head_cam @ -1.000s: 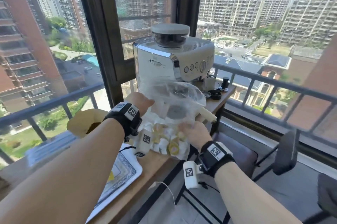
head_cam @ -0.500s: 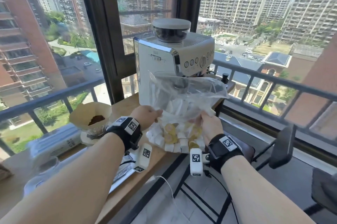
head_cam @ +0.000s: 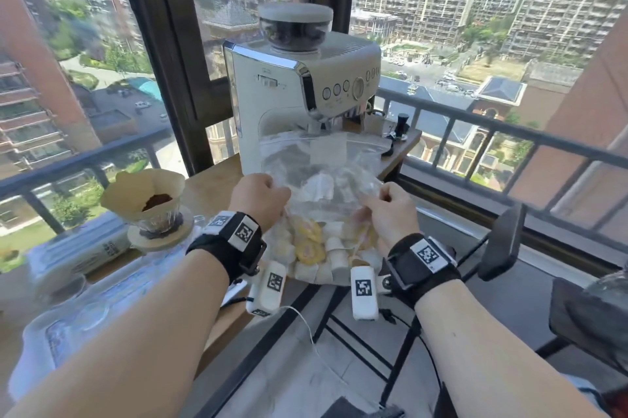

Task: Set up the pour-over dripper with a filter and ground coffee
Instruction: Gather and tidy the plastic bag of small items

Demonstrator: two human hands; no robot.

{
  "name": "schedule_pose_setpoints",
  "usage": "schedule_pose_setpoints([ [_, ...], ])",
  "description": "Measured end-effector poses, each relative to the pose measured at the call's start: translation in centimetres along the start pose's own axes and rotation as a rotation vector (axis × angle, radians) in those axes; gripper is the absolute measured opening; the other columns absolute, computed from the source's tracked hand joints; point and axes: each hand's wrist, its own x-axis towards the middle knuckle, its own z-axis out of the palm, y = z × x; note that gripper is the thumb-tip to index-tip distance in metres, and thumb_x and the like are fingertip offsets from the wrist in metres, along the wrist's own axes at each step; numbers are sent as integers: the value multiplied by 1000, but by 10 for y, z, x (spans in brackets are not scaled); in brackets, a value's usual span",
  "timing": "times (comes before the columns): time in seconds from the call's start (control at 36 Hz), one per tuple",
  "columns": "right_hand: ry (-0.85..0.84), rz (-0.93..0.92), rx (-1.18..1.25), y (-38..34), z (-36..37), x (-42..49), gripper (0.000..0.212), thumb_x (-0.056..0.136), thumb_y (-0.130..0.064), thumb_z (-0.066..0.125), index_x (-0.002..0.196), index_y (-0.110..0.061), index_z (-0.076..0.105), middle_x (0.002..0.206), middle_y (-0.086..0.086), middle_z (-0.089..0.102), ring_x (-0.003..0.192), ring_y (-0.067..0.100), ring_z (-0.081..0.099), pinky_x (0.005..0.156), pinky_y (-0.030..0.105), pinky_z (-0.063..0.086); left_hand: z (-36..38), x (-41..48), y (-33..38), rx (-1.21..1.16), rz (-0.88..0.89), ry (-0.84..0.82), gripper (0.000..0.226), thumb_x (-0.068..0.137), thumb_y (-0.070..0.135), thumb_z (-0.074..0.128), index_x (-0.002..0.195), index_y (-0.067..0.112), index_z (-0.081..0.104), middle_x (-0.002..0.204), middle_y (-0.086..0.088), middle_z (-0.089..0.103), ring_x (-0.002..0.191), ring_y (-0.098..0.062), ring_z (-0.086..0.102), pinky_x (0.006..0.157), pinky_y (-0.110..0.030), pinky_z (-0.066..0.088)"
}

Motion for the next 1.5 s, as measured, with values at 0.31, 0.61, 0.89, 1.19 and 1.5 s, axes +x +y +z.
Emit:
schedule_pose_setpoints([
  [0.31, -378, -147, 109, -14, 7, -4, 22, 93, -22, 68, 99, -43, 65, 109, 7, 71, 78, 31, 68, 64, 46, 61, -23, 2, -5, 130, 113, -81, 38, 98, 12, 50, 85, 34, 78, 102, 5, 69, 42, -5, 57, 38, -19, 41],
  [0.61, -514, -105, -518, -31, 27, 6, 21, 71, -37, 57, 75, -16, 61, 74, -1, 55, 66, 16, 53, 61, 32, 46, -22, 5, 4, 529, 117, -448, 105, 48, 105, 54, 80, 7, 73, 71, 0, 70, 65, -20, 65, 62, -34, 52],
  [0.89, -844, -278, -1120, -40, 36, -1, 57, 56, -41, 97, 95, -12, 68, 93, 4, 70, 86, 19, 66, 68, 28, 55, -10, 12, -16, 767, 108, -504, 85, 35, 67, 95, 102, 18, 76, 89, 5, 75, 79, -16, 71, 73, -35, 62],
  [1.19, -871, -137, -1050, 8, 49, 13, 69, 65, -60, 89, 114, -18, 67, 127, 1, 51, 111, 23, 55, 100, 37, 47, -1, 24, -39, 788, 46, -504, 75, 33, 63, 97, 87, 18, 73, 77, 3, 72, 71, -18, 69, 68, -37, 62],
  [1.5, -980, -34, -755, 18, 31, 21, 41, 90, -55, 71, 116, -24, 70, 100, 0, 79, 93, 16, 76, 91, 40, 59, 6, 28, -41, 719, 24, -434, 85, 41, 52, 100, 113, 17, 72, 99, 1, 72, 89, -22, 70, 74, -37, 60],
])
